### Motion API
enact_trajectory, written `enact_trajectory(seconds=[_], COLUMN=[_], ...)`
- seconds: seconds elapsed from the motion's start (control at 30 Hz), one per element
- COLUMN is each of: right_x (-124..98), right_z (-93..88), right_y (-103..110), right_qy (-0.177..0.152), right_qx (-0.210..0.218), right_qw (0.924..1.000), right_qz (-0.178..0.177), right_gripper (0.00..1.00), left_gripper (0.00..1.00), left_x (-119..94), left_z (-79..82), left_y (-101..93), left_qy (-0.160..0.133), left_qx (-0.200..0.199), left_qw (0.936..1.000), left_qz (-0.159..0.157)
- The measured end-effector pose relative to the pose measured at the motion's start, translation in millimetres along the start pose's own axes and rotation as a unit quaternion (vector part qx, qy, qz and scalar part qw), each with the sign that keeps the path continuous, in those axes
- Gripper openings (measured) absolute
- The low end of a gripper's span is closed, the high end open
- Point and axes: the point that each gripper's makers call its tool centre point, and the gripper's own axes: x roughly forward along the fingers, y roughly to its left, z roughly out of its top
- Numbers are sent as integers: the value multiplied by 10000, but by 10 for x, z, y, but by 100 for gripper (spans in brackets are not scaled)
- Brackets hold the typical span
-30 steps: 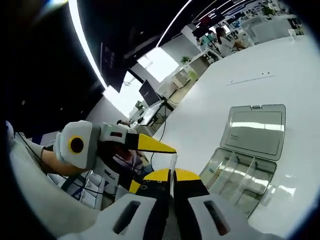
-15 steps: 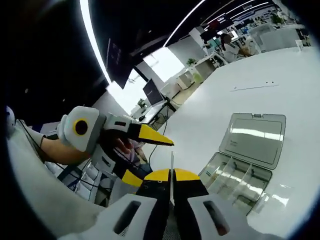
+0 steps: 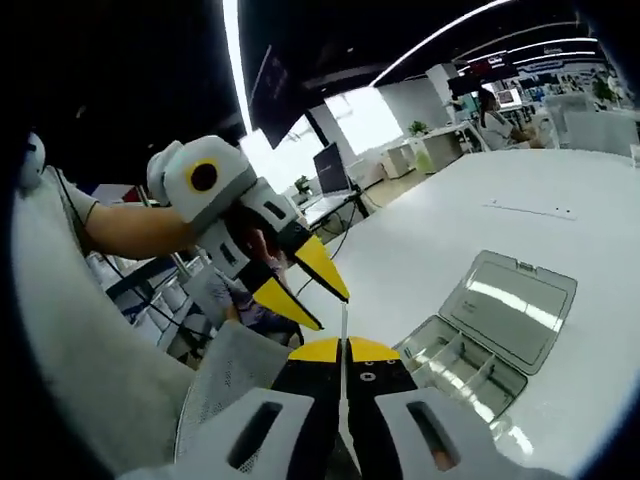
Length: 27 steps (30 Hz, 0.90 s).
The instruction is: Insert the divider into the dual guide fixture by aligning both edges with the guide slots and pushing it downward to the bottom, including one-sided entry, uneven engagement, binding, and posture correction.
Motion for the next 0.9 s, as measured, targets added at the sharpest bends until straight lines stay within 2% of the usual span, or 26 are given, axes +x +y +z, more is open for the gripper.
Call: enact_trajectory(seconds=[0.33,0.7,0.9], right_x=[6,10,24], right_z=[-39,-79,-122], right_y=[103,180,215], right_qy=[131,253,407], right_qx=[-691,-1095,-1373], right_qw=[9974,9932,9890], right_qz=[160,289,359], right_gripper=[0,0,0], left_gripper=[3,2,0], left_x=[23,38,40], left_z=[-27,-61,-92], left_y=[-118,-234,-301], left_qy=[205,408,622], left_qx=[-170,-130,-287], left_qw=[9985,9957,9923], left_qz=[-486,-821,-1028])
